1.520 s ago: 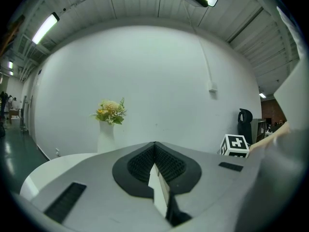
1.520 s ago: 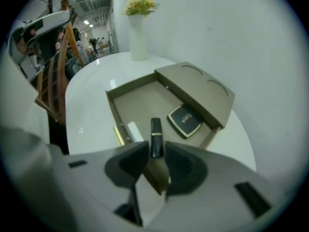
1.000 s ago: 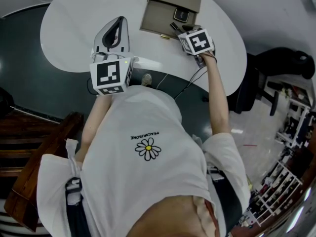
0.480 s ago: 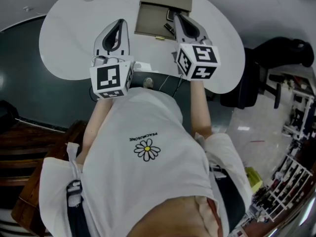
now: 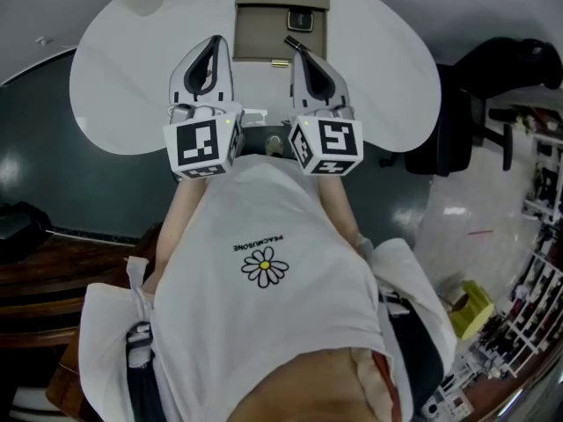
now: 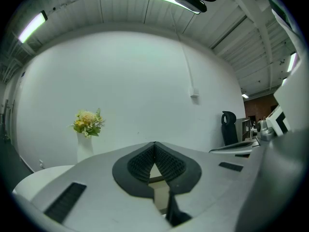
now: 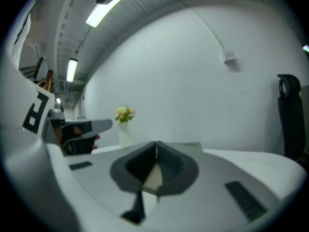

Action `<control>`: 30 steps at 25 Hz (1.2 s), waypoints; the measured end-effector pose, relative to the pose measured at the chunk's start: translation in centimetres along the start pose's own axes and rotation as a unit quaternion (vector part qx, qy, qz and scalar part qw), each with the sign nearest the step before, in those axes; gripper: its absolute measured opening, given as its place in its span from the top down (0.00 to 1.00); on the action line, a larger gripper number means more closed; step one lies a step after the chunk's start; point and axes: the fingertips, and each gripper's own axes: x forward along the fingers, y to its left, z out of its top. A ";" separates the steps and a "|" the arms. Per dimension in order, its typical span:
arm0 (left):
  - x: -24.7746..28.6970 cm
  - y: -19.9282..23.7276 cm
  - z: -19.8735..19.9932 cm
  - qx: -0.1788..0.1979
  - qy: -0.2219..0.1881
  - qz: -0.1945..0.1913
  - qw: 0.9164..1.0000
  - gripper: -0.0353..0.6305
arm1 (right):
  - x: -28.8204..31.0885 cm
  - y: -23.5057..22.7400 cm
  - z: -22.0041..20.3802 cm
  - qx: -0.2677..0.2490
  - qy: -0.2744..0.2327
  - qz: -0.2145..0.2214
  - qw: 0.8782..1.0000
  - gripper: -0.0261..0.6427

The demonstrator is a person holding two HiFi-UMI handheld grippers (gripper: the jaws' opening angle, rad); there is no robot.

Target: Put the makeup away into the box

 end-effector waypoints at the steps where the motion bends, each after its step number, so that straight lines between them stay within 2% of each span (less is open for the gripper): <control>1: 0.0 -0.1 0.0 0.000 0.000 -0.001 1.000 0.92 | -0.1 0.0 -0.2 0.002 0.005 -0.001 1.000 0.92; 18: 0.3 -0.6 -0.2 -0.001 0.004 -0.007 1.000 0.92 | -0.8 -1.4 -1.3 -0.018 0.040 -0.033 0.998 0.92; 30: 0.4 -0.4 -0.7 -0.008 0.009 -0.010 1.000 0.92 | -0.5 -0.9 -2.8 -0.012 0.070 -0.021 0.997 0.92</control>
